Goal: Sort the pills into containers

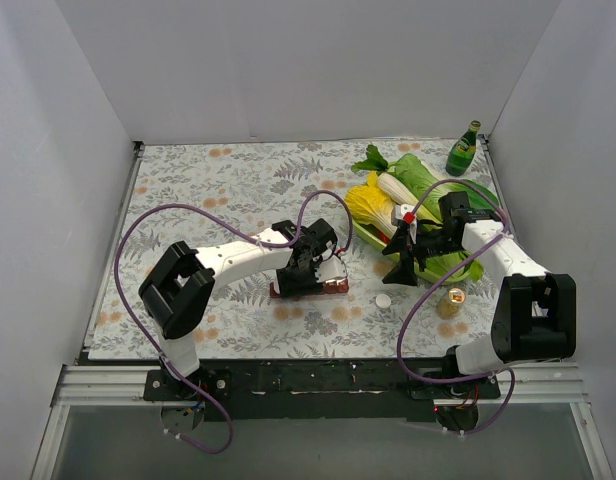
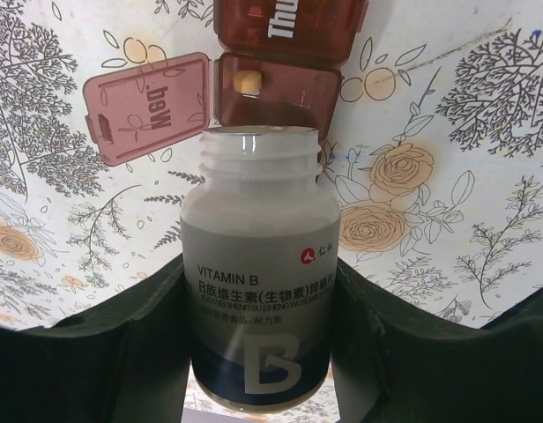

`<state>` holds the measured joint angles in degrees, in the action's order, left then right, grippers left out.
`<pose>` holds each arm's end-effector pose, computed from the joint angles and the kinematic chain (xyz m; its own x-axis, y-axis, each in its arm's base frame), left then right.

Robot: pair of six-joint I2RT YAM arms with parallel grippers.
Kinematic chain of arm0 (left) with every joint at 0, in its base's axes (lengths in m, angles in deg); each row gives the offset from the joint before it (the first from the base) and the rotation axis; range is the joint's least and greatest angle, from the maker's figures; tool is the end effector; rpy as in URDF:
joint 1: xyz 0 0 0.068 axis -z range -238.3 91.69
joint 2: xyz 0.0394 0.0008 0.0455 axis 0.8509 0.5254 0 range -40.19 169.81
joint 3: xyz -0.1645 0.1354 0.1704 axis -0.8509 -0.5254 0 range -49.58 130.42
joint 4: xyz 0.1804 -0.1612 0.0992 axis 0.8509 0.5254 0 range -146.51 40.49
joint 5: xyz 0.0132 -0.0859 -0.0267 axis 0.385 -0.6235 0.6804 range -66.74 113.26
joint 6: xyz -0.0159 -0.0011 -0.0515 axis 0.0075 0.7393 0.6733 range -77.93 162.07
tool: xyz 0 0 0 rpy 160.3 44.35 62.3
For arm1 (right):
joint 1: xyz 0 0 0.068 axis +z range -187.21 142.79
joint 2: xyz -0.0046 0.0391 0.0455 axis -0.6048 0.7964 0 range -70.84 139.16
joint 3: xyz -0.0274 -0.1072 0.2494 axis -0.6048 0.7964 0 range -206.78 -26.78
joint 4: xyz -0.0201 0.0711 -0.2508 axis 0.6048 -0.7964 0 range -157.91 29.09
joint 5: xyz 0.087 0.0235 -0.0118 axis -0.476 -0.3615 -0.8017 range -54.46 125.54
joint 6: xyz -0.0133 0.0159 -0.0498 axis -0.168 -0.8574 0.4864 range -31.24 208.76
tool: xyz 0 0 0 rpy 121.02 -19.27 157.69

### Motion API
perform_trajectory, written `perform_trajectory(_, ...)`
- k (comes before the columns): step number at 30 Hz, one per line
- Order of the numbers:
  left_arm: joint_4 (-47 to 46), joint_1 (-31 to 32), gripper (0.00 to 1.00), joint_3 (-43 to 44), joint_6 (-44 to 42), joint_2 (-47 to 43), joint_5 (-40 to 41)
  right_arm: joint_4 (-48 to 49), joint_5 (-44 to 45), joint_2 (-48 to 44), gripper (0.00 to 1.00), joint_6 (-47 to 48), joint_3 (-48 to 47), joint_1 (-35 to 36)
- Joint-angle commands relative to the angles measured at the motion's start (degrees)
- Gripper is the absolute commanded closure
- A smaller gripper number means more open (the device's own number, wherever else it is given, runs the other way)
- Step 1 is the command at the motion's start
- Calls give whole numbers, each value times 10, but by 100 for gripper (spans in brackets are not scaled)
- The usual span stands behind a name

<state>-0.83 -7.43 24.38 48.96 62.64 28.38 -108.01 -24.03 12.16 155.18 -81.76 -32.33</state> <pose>0.2123 -0.2561 0.1962 -0.7158 0.6904 -0.1050 0.6863 0.7232 0.0770 0.2523 0.0524 0.2245 -0.1435 -0.4782 -0.8665 -0.9881 0.1190 0.0980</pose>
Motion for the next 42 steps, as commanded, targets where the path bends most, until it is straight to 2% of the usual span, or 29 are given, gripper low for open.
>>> perform_trajectory(1,-11,3,100,4,7,-25,2,-16,-19,4,8,11,-23,-3)
perform_trajectory(12,-85,-2,100,-62,22,-90,-8,-16,-19,6,8,12,-23,-4)
perform_trajectory(19,-163,-10,100,-130,42,-173,-24,-16,-19,10,8,12,-22,-4)
perform_trajectory(23,-238,-23,100,-190,67,-251,-70,-16,-18,11,7,13,-21,-3)
perform_trajectory(26,-340,-40,100,-259,110,-361,-111,-15,-17,13,7,14,-21,-4)
perform_trajectory(28,-440,-50,100,-295,148,-461,-157,-13,-16,16,7,14,-19,-4)
perform_trajectory(29,-481,-54,100,-337,164,-495,-183,-12,-15,16,8,14,-19,-5)
perform_trajectory(30,-575,-55,100,-359,182,-564,-216,-11,-15,20,7,14,-19,-5)
perform_trajectory(34,-786,-61,100,-444,285,-679,-277,-11,-17,29,7,12,-17,-6)
perform_trajectory(38,-945,-62,100,-491,389,-750,-282,-12,-20,37,7,16,-16,-6)
perform_trajectory(39,-1021,-62,100,-512,404,-758,-281,-13,-20,39,7,18,-15,-6)
perform_trajectory(42,-1092,-62,100,-531,431,-776,-277,-12,-20,44,7,18,-14,-6)
